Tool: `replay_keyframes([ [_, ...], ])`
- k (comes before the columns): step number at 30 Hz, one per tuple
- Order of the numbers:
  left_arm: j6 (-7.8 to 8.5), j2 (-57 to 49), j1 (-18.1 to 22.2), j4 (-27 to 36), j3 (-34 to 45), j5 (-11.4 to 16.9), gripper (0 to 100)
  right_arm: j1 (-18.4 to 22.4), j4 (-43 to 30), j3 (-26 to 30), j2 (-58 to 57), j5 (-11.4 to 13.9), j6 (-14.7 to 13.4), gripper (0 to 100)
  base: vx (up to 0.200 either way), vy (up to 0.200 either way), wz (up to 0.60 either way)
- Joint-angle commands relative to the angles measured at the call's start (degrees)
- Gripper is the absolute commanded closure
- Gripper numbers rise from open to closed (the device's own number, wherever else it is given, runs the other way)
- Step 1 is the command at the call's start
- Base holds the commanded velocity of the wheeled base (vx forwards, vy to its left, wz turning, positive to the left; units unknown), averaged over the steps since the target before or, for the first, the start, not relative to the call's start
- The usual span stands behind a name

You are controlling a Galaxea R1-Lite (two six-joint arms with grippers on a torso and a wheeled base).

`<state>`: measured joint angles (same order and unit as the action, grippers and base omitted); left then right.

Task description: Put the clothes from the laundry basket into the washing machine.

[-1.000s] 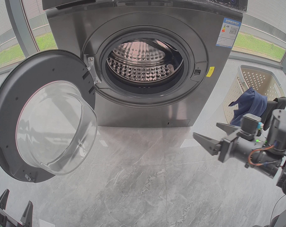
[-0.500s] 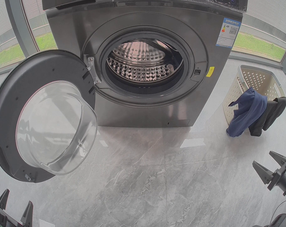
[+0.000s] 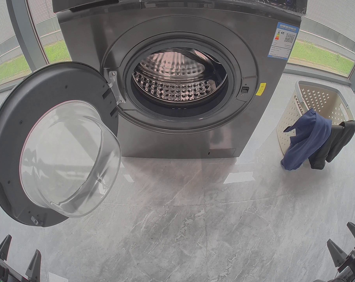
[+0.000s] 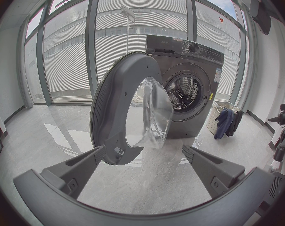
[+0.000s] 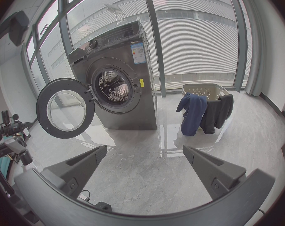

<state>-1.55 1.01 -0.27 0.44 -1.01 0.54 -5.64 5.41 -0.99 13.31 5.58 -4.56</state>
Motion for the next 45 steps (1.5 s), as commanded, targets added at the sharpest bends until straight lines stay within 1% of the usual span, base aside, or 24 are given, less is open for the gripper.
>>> replay_keyframes([
  [1,-0.03,-0.84,0.00,0.00,0.92,-0.01,0,5.47,-2.95,0.81,-13.05,4.35,1.13,0,0.000,0.000,0.00],
  [2,-0.03,-0.84,0.00,0.00,0.92,-0.01,0,5.73,-2.95,0.81,-13.31,4.61,1.40,0,0.000,0.000,0.00],
  [4,-0.12,-0.84,0.00,0.00,0.92,-0.01,0,5.73,-3.04,0.81,-13.31,4.26,1.40,0,0.000,0.000,0.00],
  [5,-0.12,-0.84,0.00,0.00,0.92,-0.01,0,5.73,-2.95,0.81,-13.31,3.12,1.40,0,0.000,0.000,0.00],
  [6,-0.12,-0.84,0.00,0.00,0.92,-0.01,0,5.73,-2.78,0.90,-13.31,0.83,1.48,0,0.000,0.000,0.00],
  [8,-0.12,-0.92,0.00,0.00,0.92,-0.01,0,5.64,-2.60,0.99,-13.31,-5.41,2.27,0,0.000,0.000,0.00],
  [9,-0.12,-0.84,0.00,0.00,0.92,-0.01,0,5.64,-2.69,0.99,-13.31,-6.90,2.63,0,0.000,0.000,0.00],
  [11,-0.12,-0.92,0.00,0.00,0.92,-0.01,0,5.64,-2.69,0.99,-13.31,-7.34,2.89,0,0.000,0.000,0.00],
  [12,-0.12,-0.84,0.00,0.00,0.92,-0.01,0,5.64,-4.01,0.99,-13.31,-8.31,2.54,0,0.000,0.000,0.00],
  [15,-0.12,-0.92,0.00,0.00,0.92,-0.01,0,5.56,-4.89,0.99,-13.31,-8.66,2.54,0,0.000,0.000,0.00],
  [17,-0.12,-0.92,0.00,0.00,0.92,-0.01,0,5.56,-5.41,0.99,-13.31,-8.22,2.89,0,0.000,0.000,0.00],
  [18,-0.03,-0.84,0.00,0.00,0.92,-0.01,0,5.47,-5.41,0.99,-13.31,-8.04,3.77,0,0.000,0.000,0.00],
  [19,-0.03,-0.84,0.00,0.00,0.92,-0.01,0,5.47,-5.41,0.99,-13.31,-7.96,3.94,0,0.000,0.000,0.00],
  [20,-0.12,-0.92,0.00,0.00,0.92,-0.01,0,5.47,-5.41,0.99,-13.31,-7.17,5.79,0,0.000,0.000,0.00],
  [21,-0.12,-0.92,0.00,0.00,0.92,-0.01,0,5.47,-5.32,0.99,-13.31,-6.46,6.14,0,0.000,0.000,0.00],
  [22,-0.12,-0.92,0.00,0.00,0.92,-0.01,0,5.47,-5.32,0.99,-13.31,-5.67,6.14,0,0.000,0.000,0.00],
  [24,-0.12,-0.84,0.00,0.00,0.92,-0.01,0,5.47,-5.41,0.99,-13.31,-4.97,6.14,0,0.000,0.000,0.00],
  [27,-0.03,-0.92,0.00,0.00,0.92,-0.01,0,5.64,-5.41,0.99,-13.31,-4.97,5.53,0,0.000,-0.133,0.00],
  [45,-0.03,-0.92,0.00,0.00,0.92,-0.01,0,5.47,-5.41,0.99,-13.31,-5.14,5.44,0,0.000,-0.200,0.00],
])
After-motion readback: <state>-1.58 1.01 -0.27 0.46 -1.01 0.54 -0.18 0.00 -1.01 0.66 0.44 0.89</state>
